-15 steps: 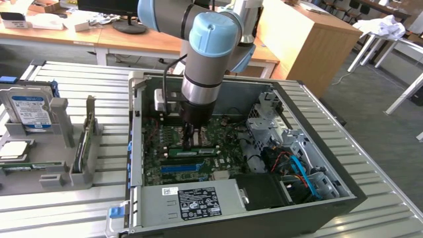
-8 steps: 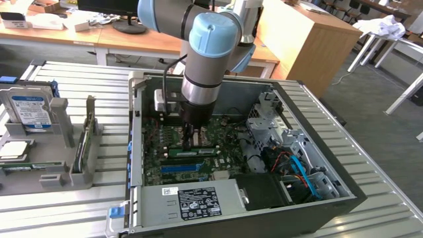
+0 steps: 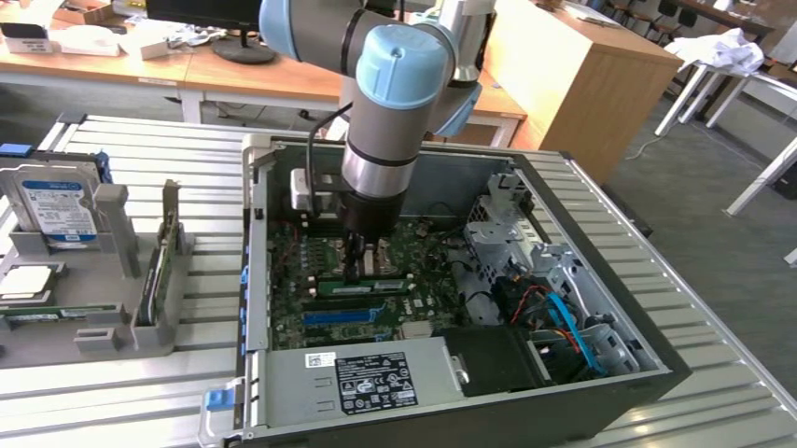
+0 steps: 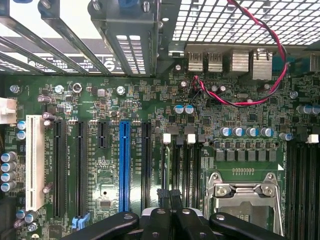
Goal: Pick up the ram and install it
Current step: 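Press down the ram until it locks into place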
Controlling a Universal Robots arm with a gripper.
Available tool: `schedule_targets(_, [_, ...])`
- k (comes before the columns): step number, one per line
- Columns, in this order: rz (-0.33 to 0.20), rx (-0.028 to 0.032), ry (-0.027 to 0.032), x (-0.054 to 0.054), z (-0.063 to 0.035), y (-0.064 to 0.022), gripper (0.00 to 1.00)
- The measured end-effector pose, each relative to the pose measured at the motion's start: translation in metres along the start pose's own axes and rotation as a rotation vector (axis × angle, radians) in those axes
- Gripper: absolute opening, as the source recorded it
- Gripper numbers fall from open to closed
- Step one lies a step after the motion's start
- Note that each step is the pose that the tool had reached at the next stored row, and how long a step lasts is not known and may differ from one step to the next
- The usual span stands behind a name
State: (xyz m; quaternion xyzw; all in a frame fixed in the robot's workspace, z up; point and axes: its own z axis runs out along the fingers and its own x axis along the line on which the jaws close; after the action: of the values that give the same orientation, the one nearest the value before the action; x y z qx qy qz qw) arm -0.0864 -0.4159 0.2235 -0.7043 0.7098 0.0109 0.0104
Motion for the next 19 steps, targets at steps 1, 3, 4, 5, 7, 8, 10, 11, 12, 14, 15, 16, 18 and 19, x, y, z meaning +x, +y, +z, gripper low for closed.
schedule_targets(1, [0.000,0.0002,0.0001,0.0000,0.0002,0.0000,0.11])
schedule_targets(3, [0.000,0.0001,0.0003,0.0001,0.0004,0.0000,0.11])
schedule_targets(4, [0.000,0.0002,0.0002,0.0000,0.0006,0.0000,0.11])
schedule_targets(5, [0.000,0.0003,-0.0002,0.0000,0.0008,0.0000,0.11])
schedule_targets(7, [0.000,0.0005,-0.0002,0.0000,0.0008,0.0000,0.11])
schedule_targets(8, [0.000,0.0005,-0.0001,0.0000,0.0008,0.0000,0.11])
schedule_targets(10, [0.000,0.0004,0.0000,0.0000,0.0010,0.0000,0.11])
schedule_targets(11, [0.000,0.0008,-0.0003,0.0000,0.0015,0.0000,0.11])
schedule_targets(12, [0.000,0.0010,0.0000,0.0001,0.0016,0.0000,0.11])
schedule_targets(14, [0.000,0.0012,0.0000,0.0001,0.0017,0.0000,0.11])
schedule_targets(15, [0.000,0.0011,0.0001,0.0001,0.0017,0.0000,0.11])
schedule_targets(16, [0.000,0.0012,0.0000,0.0001,0.0017,0.0000,0.11])
schedule_targets(18, [0.000,0.0022,-0.0012,-0.0002,0.0010,-0.0002,0.11])
schedule_targets(19, [0.000,0.0028,-0.0020,-0.0003,-0.0002,-0.0003,0.11])
